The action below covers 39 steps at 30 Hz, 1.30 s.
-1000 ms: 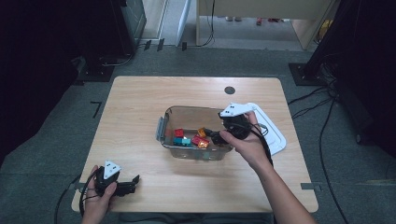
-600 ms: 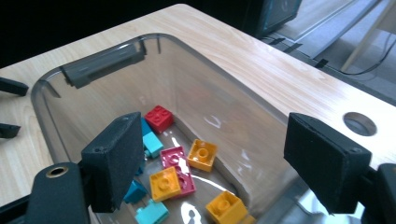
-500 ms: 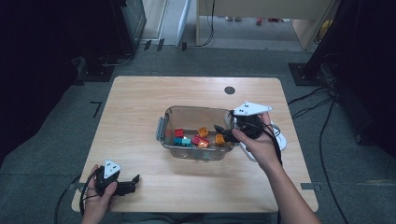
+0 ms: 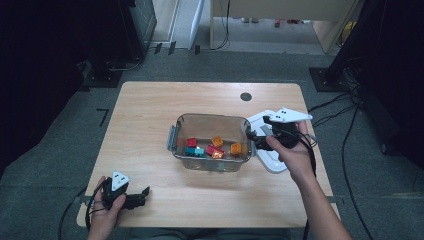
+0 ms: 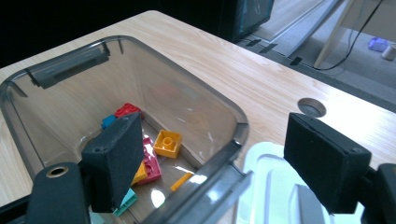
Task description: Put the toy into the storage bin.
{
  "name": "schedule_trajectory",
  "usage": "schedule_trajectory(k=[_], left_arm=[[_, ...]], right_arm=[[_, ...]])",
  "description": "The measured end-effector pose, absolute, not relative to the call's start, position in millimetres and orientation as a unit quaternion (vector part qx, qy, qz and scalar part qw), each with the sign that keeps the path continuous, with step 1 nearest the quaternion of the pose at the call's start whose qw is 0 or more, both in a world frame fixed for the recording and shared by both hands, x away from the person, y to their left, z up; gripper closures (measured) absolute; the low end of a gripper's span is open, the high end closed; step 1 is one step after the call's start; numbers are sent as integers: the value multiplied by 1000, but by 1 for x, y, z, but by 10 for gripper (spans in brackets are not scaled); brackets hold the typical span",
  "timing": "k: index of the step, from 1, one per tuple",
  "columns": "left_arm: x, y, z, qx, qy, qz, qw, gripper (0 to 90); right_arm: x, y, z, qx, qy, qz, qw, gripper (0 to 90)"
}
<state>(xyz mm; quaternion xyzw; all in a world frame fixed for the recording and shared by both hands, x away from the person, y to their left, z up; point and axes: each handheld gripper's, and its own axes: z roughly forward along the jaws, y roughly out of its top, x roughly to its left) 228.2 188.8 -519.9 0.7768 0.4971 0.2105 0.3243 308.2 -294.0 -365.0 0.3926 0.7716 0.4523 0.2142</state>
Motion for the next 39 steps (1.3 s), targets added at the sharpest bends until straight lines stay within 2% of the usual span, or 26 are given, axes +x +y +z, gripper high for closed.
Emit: schedule_trajectory(k=[19,39], left_arm=[[229,188,-520,777,498,211,323,21],[229,188,-520,776,499,211,323,21]], right_arm=[[301,-351,-372,440,741,452,231,207],[306,-385,-411,485,723,434,232,219]])
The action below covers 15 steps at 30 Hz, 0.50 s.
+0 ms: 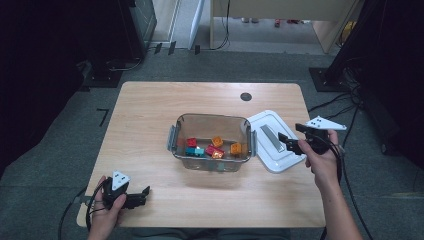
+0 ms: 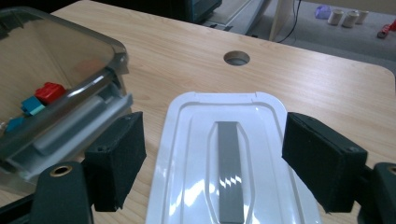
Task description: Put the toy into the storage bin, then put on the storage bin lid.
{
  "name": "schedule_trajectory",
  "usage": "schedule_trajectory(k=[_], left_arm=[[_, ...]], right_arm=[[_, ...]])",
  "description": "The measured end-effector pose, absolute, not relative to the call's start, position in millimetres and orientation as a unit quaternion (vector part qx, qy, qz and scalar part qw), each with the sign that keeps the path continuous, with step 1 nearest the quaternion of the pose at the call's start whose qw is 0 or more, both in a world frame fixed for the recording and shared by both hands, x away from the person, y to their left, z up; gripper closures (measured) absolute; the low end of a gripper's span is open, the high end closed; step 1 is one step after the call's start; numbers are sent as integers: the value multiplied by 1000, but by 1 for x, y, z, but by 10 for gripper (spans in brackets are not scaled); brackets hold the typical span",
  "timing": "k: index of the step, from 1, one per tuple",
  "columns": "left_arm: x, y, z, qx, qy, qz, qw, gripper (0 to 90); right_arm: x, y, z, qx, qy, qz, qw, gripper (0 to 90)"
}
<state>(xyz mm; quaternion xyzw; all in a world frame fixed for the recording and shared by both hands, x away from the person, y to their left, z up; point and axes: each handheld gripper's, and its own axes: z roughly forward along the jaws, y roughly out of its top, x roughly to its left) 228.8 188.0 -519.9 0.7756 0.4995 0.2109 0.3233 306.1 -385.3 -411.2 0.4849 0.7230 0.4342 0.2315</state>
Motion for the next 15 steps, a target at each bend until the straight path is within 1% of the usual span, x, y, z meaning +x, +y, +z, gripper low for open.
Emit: schedule_trajectory(k=[10,15], left_arm=[[229,188,-520,776,500,211,323,21],[229,188,-520,775,500,211,323,21]], right_arm=[[309,-390,-428,495,724,423,227,227],[313,-390,-436,498,725,420,225,245]])
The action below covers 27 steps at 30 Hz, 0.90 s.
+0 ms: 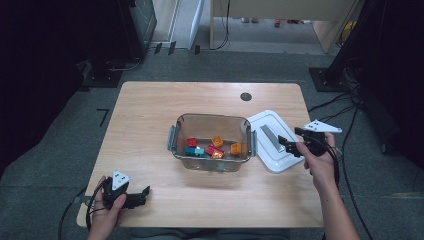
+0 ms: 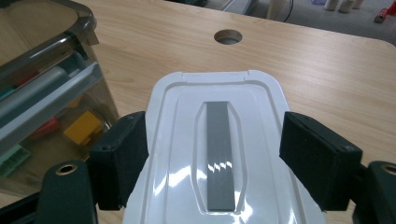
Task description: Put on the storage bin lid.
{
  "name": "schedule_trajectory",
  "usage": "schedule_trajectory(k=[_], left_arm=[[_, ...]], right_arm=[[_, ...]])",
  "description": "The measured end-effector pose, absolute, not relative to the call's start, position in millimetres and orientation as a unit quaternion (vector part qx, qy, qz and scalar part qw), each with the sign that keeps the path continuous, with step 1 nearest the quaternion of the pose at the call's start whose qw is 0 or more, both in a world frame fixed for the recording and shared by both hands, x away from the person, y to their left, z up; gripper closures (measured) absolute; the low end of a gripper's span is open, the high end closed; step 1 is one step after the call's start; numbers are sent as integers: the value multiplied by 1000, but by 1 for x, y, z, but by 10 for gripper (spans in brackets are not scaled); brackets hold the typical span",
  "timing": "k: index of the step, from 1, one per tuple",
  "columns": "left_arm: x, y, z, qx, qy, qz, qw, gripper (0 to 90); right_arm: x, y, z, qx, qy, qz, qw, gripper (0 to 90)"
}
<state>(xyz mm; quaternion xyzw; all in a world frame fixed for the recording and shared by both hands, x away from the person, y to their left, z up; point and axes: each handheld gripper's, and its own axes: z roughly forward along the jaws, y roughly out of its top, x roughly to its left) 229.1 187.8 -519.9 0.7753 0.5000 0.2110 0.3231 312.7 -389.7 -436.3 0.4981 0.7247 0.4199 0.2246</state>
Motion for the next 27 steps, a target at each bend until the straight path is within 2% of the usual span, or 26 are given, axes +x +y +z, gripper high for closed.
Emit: schedule_trajectory(k=[19,27], left_arm=[[229,188,-520,775,500,211,323,21],[229,188,-520,775,500,211,323,21]], right_arm=[[331,-377,-468,513,727,393,235,358],[343,-370,-483,514,733,379,234,433]])
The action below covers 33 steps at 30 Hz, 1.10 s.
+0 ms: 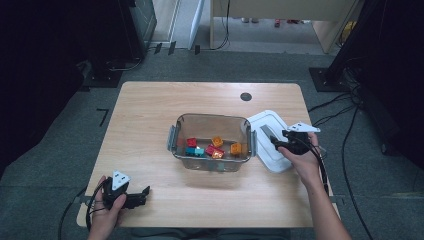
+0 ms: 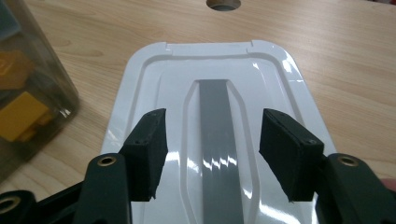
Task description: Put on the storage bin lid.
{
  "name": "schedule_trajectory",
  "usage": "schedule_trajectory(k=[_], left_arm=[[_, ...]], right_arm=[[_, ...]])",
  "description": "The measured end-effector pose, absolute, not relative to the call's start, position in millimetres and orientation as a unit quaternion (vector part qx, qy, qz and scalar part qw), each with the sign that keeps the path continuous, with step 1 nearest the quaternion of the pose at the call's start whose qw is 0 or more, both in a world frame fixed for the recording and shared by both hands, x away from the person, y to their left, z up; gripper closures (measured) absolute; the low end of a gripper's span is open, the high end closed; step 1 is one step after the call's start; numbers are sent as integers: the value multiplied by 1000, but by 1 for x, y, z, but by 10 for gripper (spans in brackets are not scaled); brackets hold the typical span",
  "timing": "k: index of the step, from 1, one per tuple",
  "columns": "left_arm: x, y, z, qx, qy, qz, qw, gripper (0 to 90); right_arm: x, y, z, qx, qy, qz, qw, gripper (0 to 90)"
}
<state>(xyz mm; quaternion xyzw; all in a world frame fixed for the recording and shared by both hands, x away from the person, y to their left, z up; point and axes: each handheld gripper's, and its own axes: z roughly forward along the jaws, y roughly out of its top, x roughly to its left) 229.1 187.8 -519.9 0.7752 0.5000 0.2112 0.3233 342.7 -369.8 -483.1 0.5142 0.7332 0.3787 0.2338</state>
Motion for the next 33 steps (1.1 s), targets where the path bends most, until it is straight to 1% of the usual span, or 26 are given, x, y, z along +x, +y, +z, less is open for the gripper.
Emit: schedule_trajectory(k=[3,6,14,21,30,33], left_arm=[[229,188,-520,775,500,211,323,21],[229,188,-520,775,500,211,323,21],[229,188,-520,775,500,211,323,21],[229,188,-520,775,500,211,323,21],[229,188,-520,775,500,211,323,21],[229,188,-520,775,500,211,323,21]], right_arm=[[347,-368,-488,521,729,377,235,478],[352,-367,-494,525,731,364,240,500],[359,-364,-504,536,730,353,233,515],[364,-365,-510,544,727,352,229,545],[366,-363,-513,537,728,355,235,569],[366,-363,-514,536,727,356,239,589]])
